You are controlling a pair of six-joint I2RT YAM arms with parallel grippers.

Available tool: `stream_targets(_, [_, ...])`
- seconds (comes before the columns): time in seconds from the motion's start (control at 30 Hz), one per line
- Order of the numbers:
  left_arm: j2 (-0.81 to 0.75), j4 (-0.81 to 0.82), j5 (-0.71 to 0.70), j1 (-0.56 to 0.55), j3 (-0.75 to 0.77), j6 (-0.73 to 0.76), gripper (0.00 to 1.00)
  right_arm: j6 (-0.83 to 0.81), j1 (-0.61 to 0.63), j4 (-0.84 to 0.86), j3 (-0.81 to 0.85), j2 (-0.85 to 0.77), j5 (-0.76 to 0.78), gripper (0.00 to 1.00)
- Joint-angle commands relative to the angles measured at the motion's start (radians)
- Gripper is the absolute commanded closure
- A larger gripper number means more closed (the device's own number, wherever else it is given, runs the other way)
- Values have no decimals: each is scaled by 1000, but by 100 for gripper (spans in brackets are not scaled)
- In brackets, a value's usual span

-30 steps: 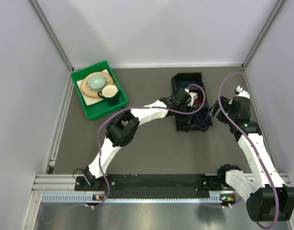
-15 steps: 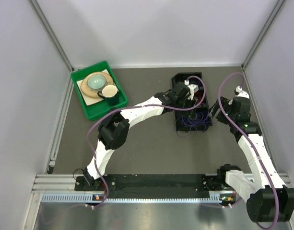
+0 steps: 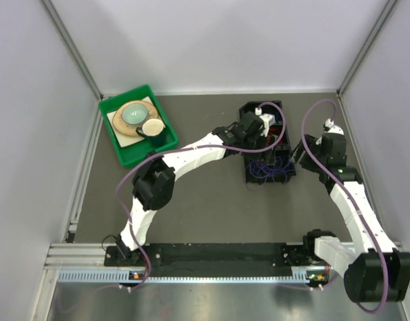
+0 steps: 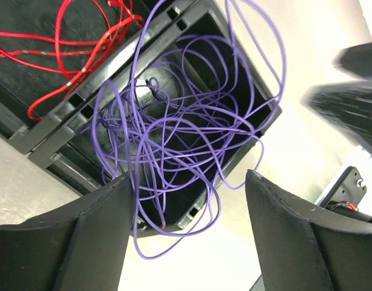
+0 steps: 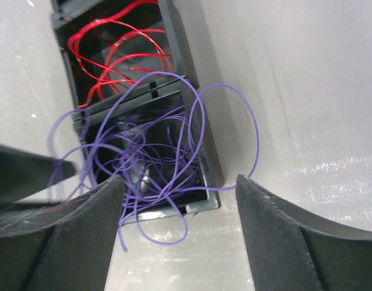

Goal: Untangle the cables

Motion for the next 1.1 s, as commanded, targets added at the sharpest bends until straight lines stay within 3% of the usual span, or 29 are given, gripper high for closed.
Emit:
stream_targets(0.0, [-87,20,-24,-3,10,7,22,-28,-12,85,47,98,-16,33])
stream_targets(0.23, [-77,31,-39,-2,10,-1,21,-39,-12,134,63,202,-7,42])
stream_targets(0.3, [-81,32,-50,-2,4,-4,21,-37,-12,145,60,209,-2,54])
stream_targets(0.4, [-93,45,-67,1,-16,-7,21,-34,-12,153,61,207,4,82])
stream_targets(0.43, [-97,52,-67,1,-25,-7,21,-34,-13,157,61,202,3,98])
stream_targets(0.47, [-99,63,-67,1,-28,-6,21,-34,-12,159,60,201,-2,100])
stream_targets(0.8, [-88,172,-29,35,-76,-91,22,82,-12,243,-6,158,-206,100])
stream_targets(1.07, [-84,276,42,81,-159,-182,23,114,63,289,-12,244,-223,100])
